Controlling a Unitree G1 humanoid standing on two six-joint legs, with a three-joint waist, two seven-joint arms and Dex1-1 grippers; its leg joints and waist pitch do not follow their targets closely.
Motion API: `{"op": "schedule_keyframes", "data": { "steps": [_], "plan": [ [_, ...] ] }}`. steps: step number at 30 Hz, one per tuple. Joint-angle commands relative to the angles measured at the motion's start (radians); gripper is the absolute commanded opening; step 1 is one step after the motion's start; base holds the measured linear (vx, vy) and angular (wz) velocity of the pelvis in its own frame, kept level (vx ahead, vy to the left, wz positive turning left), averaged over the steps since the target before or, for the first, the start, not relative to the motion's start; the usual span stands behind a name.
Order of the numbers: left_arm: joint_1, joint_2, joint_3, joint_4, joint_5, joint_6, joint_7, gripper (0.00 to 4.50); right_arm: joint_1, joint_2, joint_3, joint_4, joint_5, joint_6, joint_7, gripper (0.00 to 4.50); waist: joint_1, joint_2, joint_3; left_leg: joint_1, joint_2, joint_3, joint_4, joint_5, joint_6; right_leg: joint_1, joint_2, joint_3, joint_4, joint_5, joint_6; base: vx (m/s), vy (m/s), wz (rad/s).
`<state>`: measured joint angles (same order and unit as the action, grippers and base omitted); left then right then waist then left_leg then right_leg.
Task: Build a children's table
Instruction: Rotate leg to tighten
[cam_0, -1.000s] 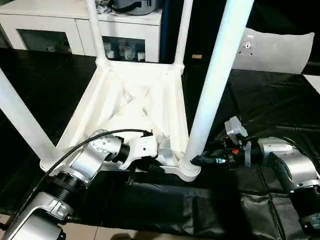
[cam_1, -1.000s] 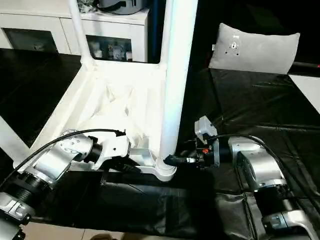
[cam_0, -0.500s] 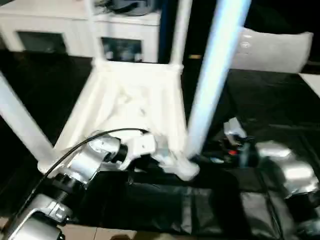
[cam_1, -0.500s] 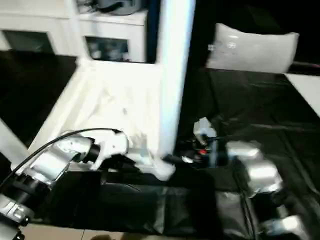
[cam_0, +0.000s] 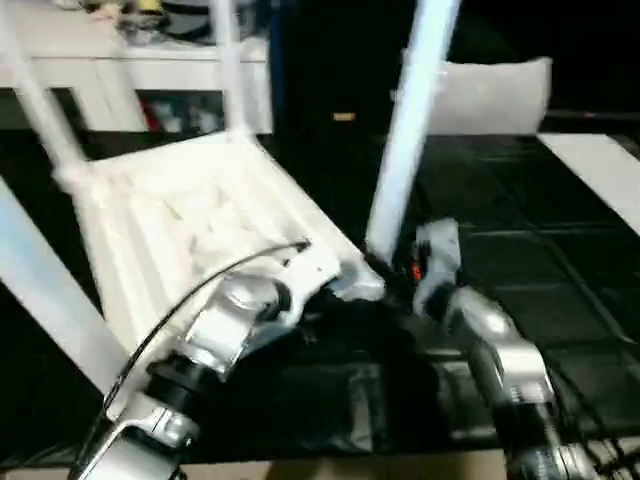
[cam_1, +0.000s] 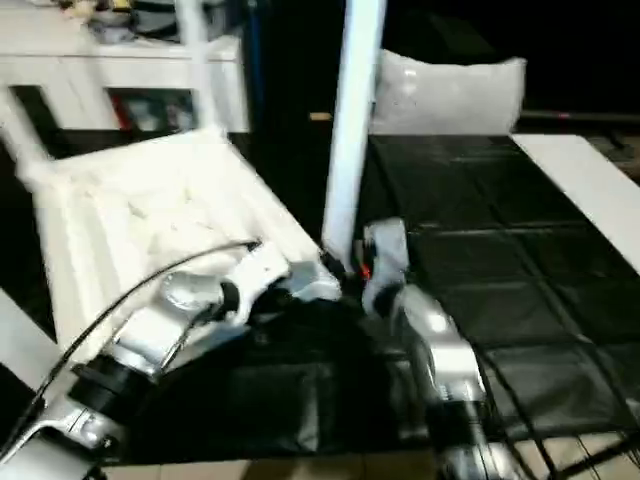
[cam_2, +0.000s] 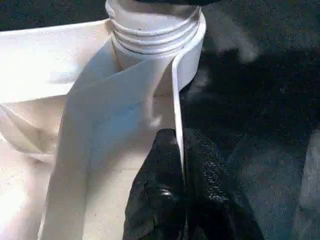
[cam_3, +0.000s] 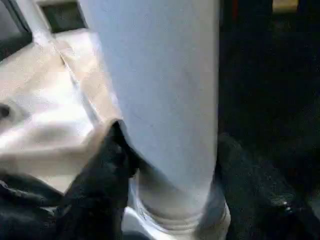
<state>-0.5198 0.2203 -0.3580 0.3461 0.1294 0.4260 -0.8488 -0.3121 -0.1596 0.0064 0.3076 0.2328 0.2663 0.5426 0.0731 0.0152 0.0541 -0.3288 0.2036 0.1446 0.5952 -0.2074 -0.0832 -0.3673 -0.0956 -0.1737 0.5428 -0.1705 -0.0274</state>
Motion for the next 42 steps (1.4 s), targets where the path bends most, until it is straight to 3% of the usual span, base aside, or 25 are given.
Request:
{"op": "schedule_keyframes", "data": {
  "steps": [1,2,4,6,8,10,11,13,17,19,20,24,25,27,30,38,42],
  "plan": [
    [0.0,0.014,-0.026,-0.04,-0.009,-0.05,-0.056,0.0,-0.004,-0.029,0.006,-0.022,0.006,-0.007,0.035,3.0,0.005,0.004,-0.058,0.0,0.034,-0.014,-0.092,-0.37,0.02,0.037,-0.08,0.058,-0.077,-0.434,-0.056,0.0,0.0,0.0],
    [0.004,0.029,-0.029,-0.044,-0.008,-0.064,-0.074,0.0,-0.004,-0.051,0.005,-0.026,0.013,-0.015,0.062,3.03,0.011,0.006,-0.061,-0.002,0.038,-0.011,-0.093,-0.344,0.021,0.035,-0.08,0.065,-0.068,-0.386,-0.077,0.0,0.0,0.0],
    [0.01,0.074,-0.042,-0.053,-0.009,-0.097,-0.128,0.0,0.0,-0.127,-0.001,-0.057,0.027,-0.022,0.16,3.27,0.026,-0.002,-0.067,-0.006,0.037,-0.005,-0.089,-0.278,0.029,0.038,-0.081,0.074,-0.055,-0.319,-0.106,0.0,0.0,0.0],
    [0.013,0.092,-0.049,-0.054,-0.012,-0.122,-0.153,0.0,0.002,-0.159,0.001,-0.067,0.025,-0.027,0.2,3.39,0.04,-0.011,-0.067,-0.011,0.03,0.006,-0.081,-0.207,0.05,0.029,-0.076,0.089,-0.045,-0.289,-0.13,0.0,0.0,0.0],
    [0.018,0.138,-0.071,-0.058,-0.025,-0.172,-0.224,0.0,0.01,-0.245,0.006,-0.102,0.043,-0.008,0.327,3.55,0.054,-0.01,-0.071,-0.015,0.028,0.008,-0.077,-0.16,0.06,0.033,-0.077,0.094,-0.033,-0.27,-0.144,0.0,0.0,0.0],
    [0.015,0.15,-0.079,-0.051,-0.026,-0.196,-0.248,0.0,0.009,-0.276,0.01,-0.112,0.058,-0.001,0.377,3.55,0.067,-0.019,-0.076,-0.028,0.027,0.009,-0.07,-0.086,0.084,0.036,-0.074,0.097,-0.018,-0.204,-0.149,0.0,0.0,0.0],
    [0.014,0.152,-0.081,-0.05,-0.025,-0.198,-0.252,0.0,0.009,-0.282,0.011,-0.115,0.061,0.0,0.387,3.55,0.076,-0.014,-0.079,-0.027,0.029,0.011,-0.064,-0.055,0.094,0.03,-0.073,0.097,-0.012,-0.171,-0.157,0.0,0.0,0.0],
    [0.008,0.177,-0.099,-0.042,-0.02,-0.231,-0.296,0.0,0.016,-0.332,0.022,-0.138,0.091,0.003,0.491,3.55,0.081,-0.013,-0.077,-0.027,0.031,0.011,-0.065,-0.057,0.097,0.029,-0.072,0.094,-0.013,-0.176,-0.162,0.0,0.0,0.0],
    [-0.003,0.214,-0.12,-0.027,-0.035,-0.316,-0.382,0.0,0.029,-0.416,0.066,-0.165,0.124,0.01,0.663,3.55,0.094,-0.016,-0.071,-0.024,0.033,0.013,-0.068,-0.109,0.092,0.029,-0.07,0.093,-0.024,-0.273,-0.126,0.0,0.0,0.0],
    [-0.01,0.228,-0.13,-0.026,-0.05,-0.348,-0.43,0.0,0.028,-0.436,0.08,-0.161,0.128,0.008,0.714,3.55,0.097,-0.014,-0.07,-0.022,0.034,0.012,-0.069,-0.129,0.083,0.026,-0.07,0.091,-0.028,-0.299,-0.125,0.0,0.0,0.0],
    [-0.013,0.235,-0.136,-0.028,-0.056,-0.361,-0.451,0.0,0.023,-0.437,0.086,-0.147,0.123,-0.01,0.727,3.29,0.097,-0.015,-0.07,-0.019,0.036,0.012,-0.071,-0.143,0.075,0.024,-0.071,0.091,-0.03,-0.314,-0.125,0.0,0.0,0.0],
    [-0.019,0.242,-0.146,-0.031,-0.062,-0.382,-0.487,0.0,0.003,-0.432,0.107,-0.108,0.111,-0.038,0.761,3.02,0.103,-0.014,-0.073,-0.014,0.04,0.013,-0.07,-0.148,0.06,0.02,-0.072,0.093,-0.027,-0.306,-0.146,0.0,0.0,0.0],
    [-0.023,0.243,-0.15,-0.028,-0.062,-0.392,-0.496,0.0,-0.003,-0.428,0.116,-0.101,0.114,-0.039,0.775,2.78,0.103,-0.013,-0.072,-0.014,0.04,0.013,-0.07,-0.149,0.061,0.02,-0.072,0.093,-0.027,-0.3,-0.15,0.0,0.0,0.0],
    [-0.027,0.243,-0.152,-0.025,-0.062,-0.398,-0.501,0.0,-0.01,-0.423,0.123,-0.096,0.118,-0.037,0.787,2.77,0.103,-0.015,-0.072,-0.019,0.041,0.013,-0.07,-0.151,0.061,0.023,-0.071,0.093,-0.022,-0.288,-0.156,0.0,0.0,0.0],
    [-0.036,0.234,-0.153,-0.009,-0.055,-0.413,-0.506,0.0,-0.022,-0.403,0.141,-0.085,0.116,-0.048,0.806,2.4,0.101,-0.022,-0.072,-0.022,0.036,0.014,-0.069,-0.146,0.057,0.026,-0.075,0.091,-0.027,-0.333,-0.13,0.0,0.0,0.0],
    [-0.036,0.232,-0.154,0.008,-0.054,-0.423,-0.497,0.0,-0.034,-0.374,0.163,-0.06,0.123,-0.045,0.83,1.89,0.101,-0.02,-0.073,-0.023,0.038,0.013,-0.069,-0.141,0.052,0.025,-0.074,0.091,-0.026,-0.338,-0.121,0.0,0.0,0.0],
    [-0.035,0.232,-0.147,0.017,-0.051,-0.422,-0.495,0.0,-0.024,-0.362,0.168,-0.064,0.131,-0.031,0.838,1.66,0.097,-0.022,-0.07,-0.022,0.034,0.013,-0.069,-0.163,0.047,0.024,-0.074,0.088,-0.035,-0.394,-0.1,0.0,0.0,0.0]
  ]
}}
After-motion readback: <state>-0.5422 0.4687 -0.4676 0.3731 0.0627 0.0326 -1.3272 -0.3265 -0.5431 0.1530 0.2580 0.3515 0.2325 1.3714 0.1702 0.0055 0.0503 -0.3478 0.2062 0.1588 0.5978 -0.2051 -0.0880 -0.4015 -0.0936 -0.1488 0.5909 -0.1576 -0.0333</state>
